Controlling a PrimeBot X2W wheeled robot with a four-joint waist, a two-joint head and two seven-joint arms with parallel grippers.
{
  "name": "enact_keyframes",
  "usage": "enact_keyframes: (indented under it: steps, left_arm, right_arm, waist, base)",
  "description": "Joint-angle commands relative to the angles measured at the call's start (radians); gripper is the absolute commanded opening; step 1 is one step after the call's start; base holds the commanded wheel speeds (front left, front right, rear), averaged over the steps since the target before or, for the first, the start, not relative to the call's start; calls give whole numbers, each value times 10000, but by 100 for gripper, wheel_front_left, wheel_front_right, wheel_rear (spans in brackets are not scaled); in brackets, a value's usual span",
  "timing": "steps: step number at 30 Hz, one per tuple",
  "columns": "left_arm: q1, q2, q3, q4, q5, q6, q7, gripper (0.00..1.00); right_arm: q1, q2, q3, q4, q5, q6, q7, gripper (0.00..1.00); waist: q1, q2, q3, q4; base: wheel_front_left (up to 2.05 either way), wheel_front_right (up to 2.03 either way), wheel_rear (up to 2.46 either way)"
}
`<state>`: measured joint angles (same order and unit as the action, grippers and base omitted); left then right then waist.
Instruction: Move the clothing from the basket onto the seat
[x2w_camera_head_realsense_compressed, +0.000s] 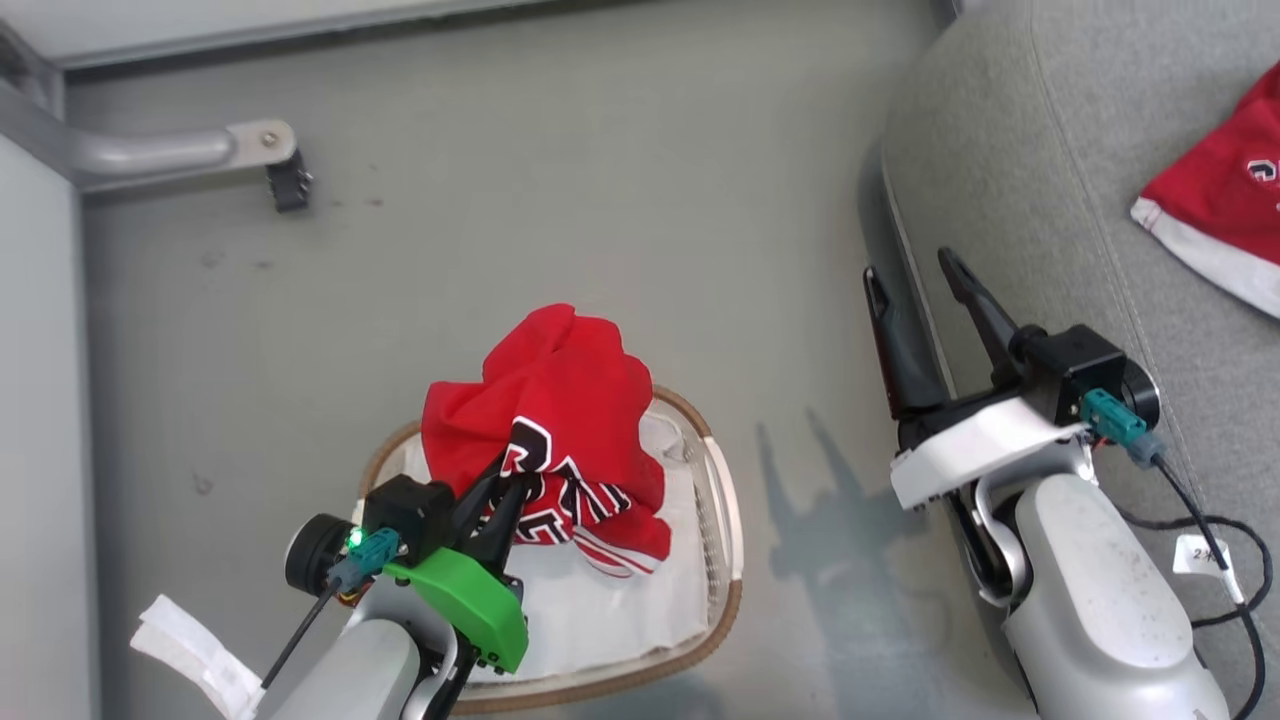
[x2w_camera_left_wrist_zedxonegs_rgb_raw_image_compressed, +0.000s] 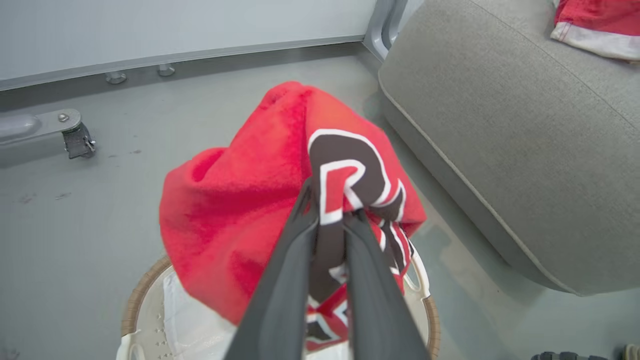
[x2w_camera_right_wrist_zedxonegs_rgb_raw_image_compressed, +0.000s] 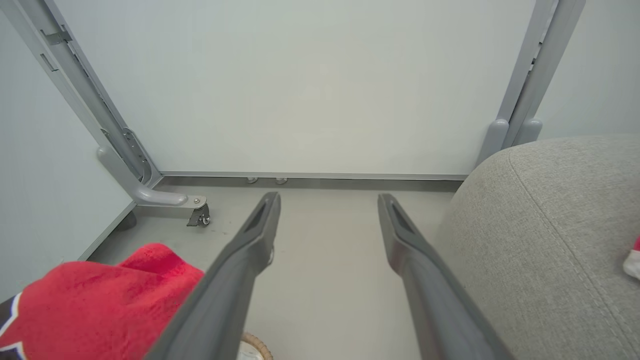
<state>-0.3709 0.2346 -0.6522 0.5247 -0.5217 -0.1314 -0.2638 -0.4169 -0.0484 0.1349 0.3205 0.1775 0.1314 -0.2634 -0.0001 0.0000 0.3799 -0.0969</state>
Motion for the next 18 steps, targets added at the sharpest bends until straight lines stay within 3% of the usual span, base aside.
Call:
enact_keyframes:
  steps: [1, 10, 18]
  left_arm:
    - [303, -68, 238, -220, 167, 15, -9, 0]
    - [894, -343, 1596, -1701, 718, 15, -9, 0]
    - [752, -527, 2159, -2941, 776, 15, -9, 0]
  right_arm:
    - [253, -44, -25, 83, -3, -14, -19, 100]
    - [1160, -41, 36, 352, 217, -14, -19, 100]
    - [1843, -41, -49, 558, 364, -14, -19, 100]
  waist:
    - [1, 0, -860, 564]
    - [1, 0, -1774, 752]
    - [1, 0, -2240, 911]
  base:
    - [0, 0, 0]
    - [0, 0, 0]
    - [0, 0, 0]
